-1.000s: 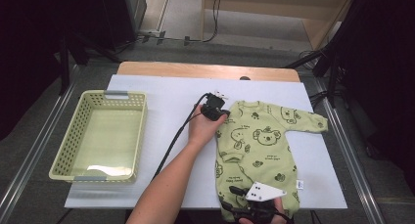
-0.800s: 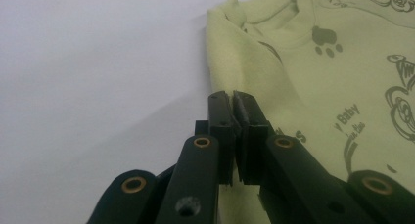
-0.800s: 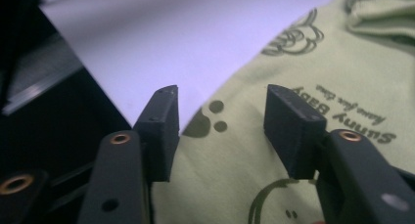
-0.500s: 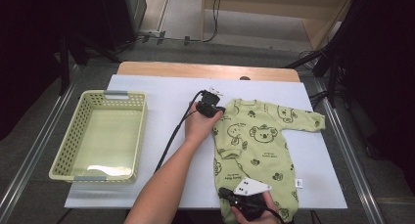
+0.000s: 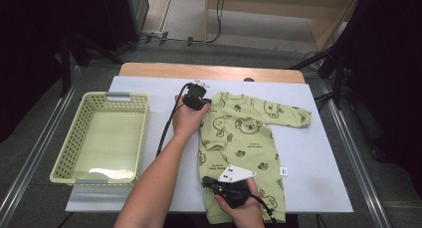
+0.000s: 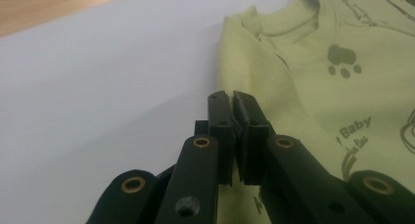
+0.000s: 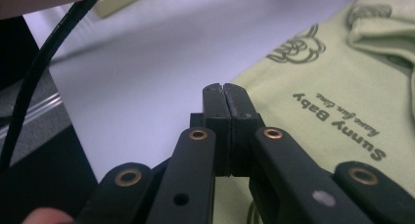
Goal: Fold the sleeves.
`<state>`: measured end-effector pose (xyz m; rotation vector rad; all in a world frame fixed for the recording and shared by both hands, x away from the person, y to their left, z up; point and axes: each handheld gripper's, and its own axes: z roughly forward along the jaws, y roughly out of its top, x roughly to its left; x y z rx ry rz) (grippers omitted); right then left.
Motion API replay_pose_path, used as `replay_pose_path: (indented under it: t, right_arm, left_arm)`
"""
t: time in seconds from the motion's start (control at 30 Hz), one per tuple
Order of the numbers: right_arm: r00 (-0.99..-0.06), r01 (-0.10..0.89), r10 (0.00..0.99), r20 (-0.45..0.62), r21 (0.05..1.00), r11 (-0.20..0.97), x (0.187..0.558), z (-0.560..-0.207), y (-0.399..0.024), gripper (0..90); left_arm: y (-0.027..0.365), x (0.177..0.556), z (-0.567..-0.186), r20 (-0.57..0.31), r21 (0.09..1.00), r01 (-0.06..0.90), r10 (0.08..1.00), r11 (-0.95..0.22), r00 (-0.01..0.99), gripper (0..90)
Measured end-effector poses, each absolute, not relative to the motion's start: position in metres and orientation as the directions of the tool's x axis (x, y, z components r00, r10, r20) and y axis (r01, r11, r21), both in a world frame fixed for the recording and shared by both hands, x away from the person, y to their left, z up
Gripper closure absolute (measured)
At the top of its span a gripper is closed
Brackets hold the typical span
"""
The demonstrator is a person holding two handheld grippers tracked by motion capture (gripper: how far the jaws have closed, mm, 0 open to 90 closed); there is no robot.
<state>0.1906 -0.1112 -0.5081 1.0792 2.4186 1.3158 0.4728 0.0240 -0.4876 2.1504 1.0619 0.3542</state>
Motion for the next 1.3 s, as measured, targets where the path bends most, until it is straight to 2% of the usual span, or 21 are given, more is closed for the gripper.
replay_pose_path:
  t: [0.2,0.23,0.27,0.33,0.4,0.47,0.53,0.67,0.73,0.87,0.97,1.07,1.3]
  right_arm:
    - [-0.711,0.519,0.679,0.184,0.789,0.33,0.202,-0.51,-0.089,87.8]
    - [-0.711,0.518,0.679,0.183,0.79,0.329,0.203,-0.51,-0.086,87.4]
    - [-0.714,0.522,0.673,0.194,0.789,0.325,0.203,-0.51,-0.084,84.3]
    - [-0.728,0.519,0.652,0.211,0.791,0.323,0.202,-0.508,-0.084,62.2]
    - [-0.74,0.506,0.641,0.203,0.796,0.333,0.2,-0.504,-0.09,48.5]
    - [-0.743,0.509,0.634,0.215,0.797,0.326,0.197,-0.5,-0.101,39.7]
    - [-0.734,0.504,0.648,0.204,0.803,0.319,0.194,-0.496,-0.115,35.8]
    - [-0.712,0.5,0.677,0.189,0.813,0.299,0.188,-0.492,-0.144,25.6]
    - [-0.704,0.5,0.684,0.192,0.817,0.286,0.185,-0.49,-0.158,21.5]
    - [-0.691,0.496,0.7,0.181,0.823,0.277,0.18,-0.487,-0.18,14.6]
    - [-0.68,0.494,0.71,0.182,0.829,0.261,0.178,-0.486,-0.193,11.5]
    - [-0.677,0.492,0.712,0.187,0.834,0.249,0.179,-0.484,-0.205,1.0]
    - [-0.656,0.481,0.73,0.192,0.851,0.209,0.185,-0.475,-0.23,0.0]
  left_arm:
    - [0.038,0.479,-0.488,-0.061,0.691,0.604,0.801,-0.396,0.595,87.0]
    - [0.039,0.478,-0.488,-0.066,0.698,0.606,0.808,-0.382,0.586,84.5]
    - [0.04,0.477,-0.487,-0.082,0.706,0.611,0.815,-0.359,0.574,77.6]
    - [0.043,0.473,-0.483,-0.155,0.732,0.614,0.807,-0.294,0.57,62.6]
    - [0.042,0.466,-0.478,-0.171,0.758,0.601,0.812,-0.254,0.558,47.0]
    - [0.041,0.46,-0.475,-0.184,0.768,0.591,0.799,-0.245,0.572,33.6]
    - [0.04,0.452,-0.473,-0.191,0.782,0.576,0.789,-0.236,0.583,24.4]
    - [0.035,0.438,-0.469,-0.212,0.793,0.564,0.765,-0.229,0.608,13.7]
    - [0.033,0.43,-0.468,-0.208,0.801,0.551,0.754,-0.235,0.623,12.3]
    - [0.029,0.414,-0.465,-0.2,0.813,0.52,0.715,-0.26,0.67,0.6]
    - [0.028,0.402,-0.463,-0.193,0.823,0.504,0.705,-0.263,0.683,0.4]
    - [0.026,0.392,-0.464,-0.196,0.827,0.495,0.687,-0.268,0.7,0.4]
    - [0.027,0.368,-0.469,-0.18,0.831,0.475,0.667,-0.291,0.723,0.4]
